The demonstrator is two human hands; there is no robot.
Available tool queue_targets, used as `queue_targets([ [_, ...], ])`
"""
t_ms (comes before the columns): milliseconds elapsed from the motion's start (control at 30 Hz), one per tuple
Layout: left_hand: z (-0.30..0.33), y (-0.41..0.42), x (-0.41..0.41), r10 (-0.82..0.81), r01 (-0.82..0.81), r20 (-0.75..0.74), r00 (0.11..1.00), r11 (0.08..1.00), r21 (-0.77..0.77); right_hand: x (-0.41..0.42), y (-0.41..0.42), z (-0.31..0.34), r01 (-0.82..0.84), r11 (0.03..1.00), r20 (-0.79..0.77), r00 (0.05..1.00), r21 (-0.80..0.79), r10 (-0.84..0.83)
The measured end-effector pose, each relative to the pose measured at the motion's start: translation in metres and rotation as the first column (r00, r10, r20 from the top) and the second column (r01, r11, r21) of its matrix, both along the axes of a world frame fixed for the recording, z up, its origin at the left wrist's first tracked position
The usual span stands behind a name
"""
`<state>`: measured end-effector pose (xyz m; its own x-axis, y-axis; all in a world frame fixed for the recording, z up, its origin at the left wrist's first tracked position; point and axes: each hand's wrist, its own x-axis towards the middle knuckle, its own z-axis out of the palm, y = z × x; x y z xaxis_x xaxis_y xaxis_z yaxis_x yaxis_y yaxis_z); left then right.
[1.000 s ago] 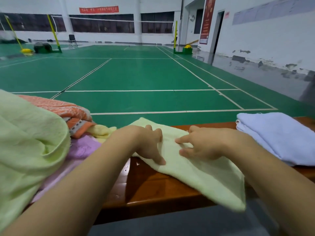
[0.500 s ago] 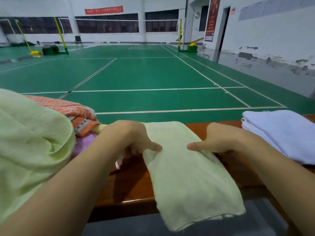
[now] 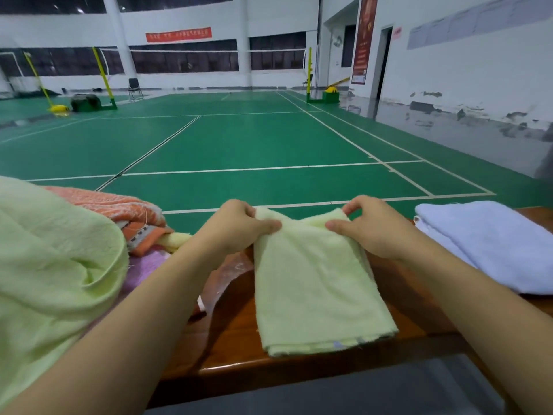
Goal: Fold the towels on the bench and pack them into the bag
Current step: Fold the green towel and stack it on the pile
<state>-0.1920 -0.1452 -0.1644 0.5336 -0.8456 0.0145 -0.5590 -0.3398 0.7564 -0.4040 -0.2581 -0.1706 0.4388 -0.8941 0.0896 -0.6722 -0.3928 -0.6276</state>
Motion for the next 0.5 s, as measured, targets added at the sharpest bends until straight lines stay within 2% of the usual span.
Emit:
queue_targets([
  [67,0.0,-0.001,-0.003,0.066,-0.093,-0.147,0.987,0.978,-0.185,0.002,-0.004,-0.003,0.037,0.999,0.202,0.978,0.027,-0.042],
  [133,-0.005,-0.005,-0.003,0.079,-0.142,-0.194,0.978,0.93,-0.339,0.003,-0.01,-0.007,0.068,0.997,0.382,0.923,-0.032,-0.051],
  [200,-0.006,-0.008,-0.001,0.09,-0.148,-0.145,0.985,0.873,-0.465,0.006,-0.007,-0.004,0.071,0.994,0.561,0.827,-0.078,-0.015],
  [300,0.001,-0.006,-0.006,-0.036,-0.095,-0.184,0.982,0.752,-0.653,0.006,0.005,0.008,0.033,0.994,0.778,0.625,-0.109,0.065],
  [367,0.008,-0.002,-0.011,-0.096,-0.056,-0.154,0.983,0.645,-0.762,0.005,0.012,0.015,0.03,0.988,0.832,0.544,-0.153,0.112],
  [433,0.011,0.0,-0.017,-0.079,-0.036,-0.095,0.992,0.551,-0.834,0.004,0.017,0.02,0.005,0.977,0.85,0.495,-0.212,0.182],
  [500,0.014,0.001,-0.021,-0.032,-0.018,-0.041,0.999,0.525,-0.851,0.003,0.021,0.023,-0.053,0.964,0.828,0.5,-0.262,0.253],
])
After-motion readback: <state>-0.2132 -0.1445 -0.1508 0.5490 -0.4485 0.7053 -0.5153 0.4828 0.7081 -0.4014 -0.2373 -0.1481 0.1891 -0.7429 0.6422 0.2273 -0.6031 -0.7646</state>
